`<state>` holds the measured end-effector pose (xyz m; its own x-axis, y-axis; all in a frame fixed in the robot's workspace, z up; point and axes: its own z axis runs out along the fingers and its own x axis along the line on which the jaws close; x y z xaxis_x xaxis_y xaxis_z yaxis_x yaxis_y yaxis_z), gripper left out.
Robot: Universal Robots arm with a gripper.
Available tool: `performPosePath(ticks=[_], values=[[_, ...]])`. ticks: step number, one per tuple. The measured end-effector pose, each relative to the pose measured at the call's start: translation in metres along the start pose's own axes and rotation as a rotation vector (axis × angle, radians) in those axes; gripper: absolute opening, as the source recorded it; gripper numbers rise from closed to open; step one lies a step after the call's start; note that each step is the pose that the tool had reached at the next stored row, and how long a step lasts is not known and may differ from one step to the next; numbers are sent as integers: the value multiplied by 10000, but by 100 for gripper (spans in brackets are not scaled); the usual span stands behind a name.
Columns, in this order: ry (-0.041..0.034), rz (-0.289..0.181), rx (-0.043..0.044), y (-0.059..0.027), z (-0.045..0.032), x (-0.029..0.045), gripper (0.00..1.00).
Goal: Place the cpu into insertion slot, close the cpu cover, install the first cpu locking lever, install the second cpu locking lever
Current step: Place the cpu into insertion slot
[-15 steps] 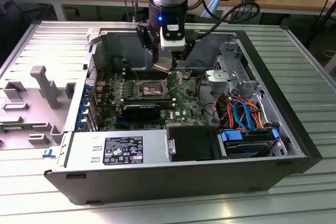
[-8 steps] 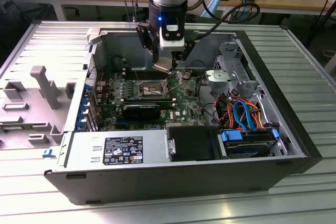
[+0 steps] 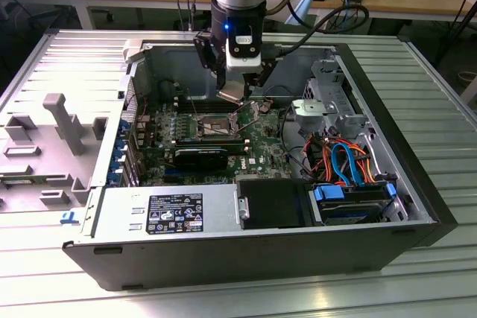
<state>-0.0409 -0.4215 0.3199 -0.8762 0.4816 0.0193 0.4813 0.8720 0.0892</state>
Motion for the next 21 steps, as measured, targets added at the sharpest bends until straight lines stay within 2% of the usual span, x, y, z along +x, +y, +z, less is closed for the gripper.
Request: performPosePath(ticks=[21], values=[[-35, 388, -7, -1, 12, 0, 54]])
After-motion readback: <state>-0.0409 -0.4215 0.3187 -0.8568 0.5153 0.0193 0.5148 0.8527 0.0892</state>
